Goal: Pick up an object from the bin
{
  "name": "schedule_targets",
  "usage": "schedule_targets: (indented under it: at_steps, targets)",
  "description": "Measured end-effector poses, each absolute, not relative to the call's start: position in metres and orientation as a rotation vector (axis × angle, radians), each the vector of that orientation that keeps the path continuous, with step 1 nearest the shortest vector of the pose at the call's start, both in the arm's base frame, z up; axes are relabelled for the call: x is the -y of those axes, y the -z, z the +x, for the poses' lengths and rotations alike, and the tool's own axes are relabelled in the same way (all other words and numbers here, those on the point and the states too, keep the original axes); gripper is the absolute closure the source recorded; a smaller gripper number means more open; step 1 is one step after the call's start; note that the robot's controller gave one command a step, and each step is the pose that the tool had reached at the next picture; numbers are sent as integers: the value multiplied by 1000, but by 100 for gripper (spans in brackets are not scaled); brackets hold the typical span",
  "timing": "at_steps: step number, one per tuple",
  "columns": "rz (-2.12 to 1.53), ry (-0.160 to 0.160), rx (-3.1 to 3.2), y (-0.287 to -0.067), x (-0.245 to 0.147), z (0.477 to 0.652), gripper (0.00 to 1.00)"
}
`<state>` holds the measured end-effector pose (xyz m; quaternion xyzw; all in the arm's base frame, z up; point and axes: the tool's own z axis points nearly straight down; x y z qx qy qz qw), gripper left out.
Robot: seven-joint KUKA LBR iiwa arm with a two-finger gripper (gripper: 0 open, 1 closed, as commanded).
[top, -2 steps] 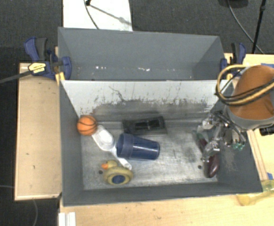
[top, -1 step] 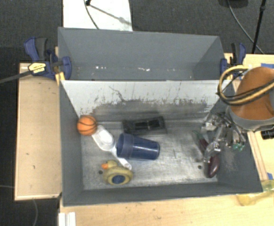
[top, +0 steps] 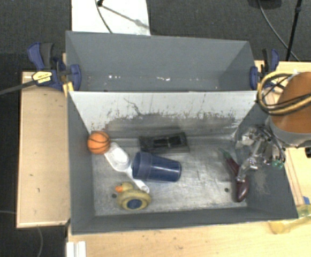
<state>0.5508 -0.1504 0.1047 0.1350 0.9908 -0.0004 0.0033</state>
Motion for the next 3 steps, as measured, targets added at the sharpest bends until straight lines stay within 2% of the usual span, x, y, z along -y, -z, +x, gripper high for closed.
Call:
schedule_targets:
  at_steps: [1,2,3]
  targets:
    - [575,-1,-3083,-70,147,546,0]
    - [561,-8,-3085,-73,146,554,100]
    - [560,-8,-3086,-73,146,554,100]
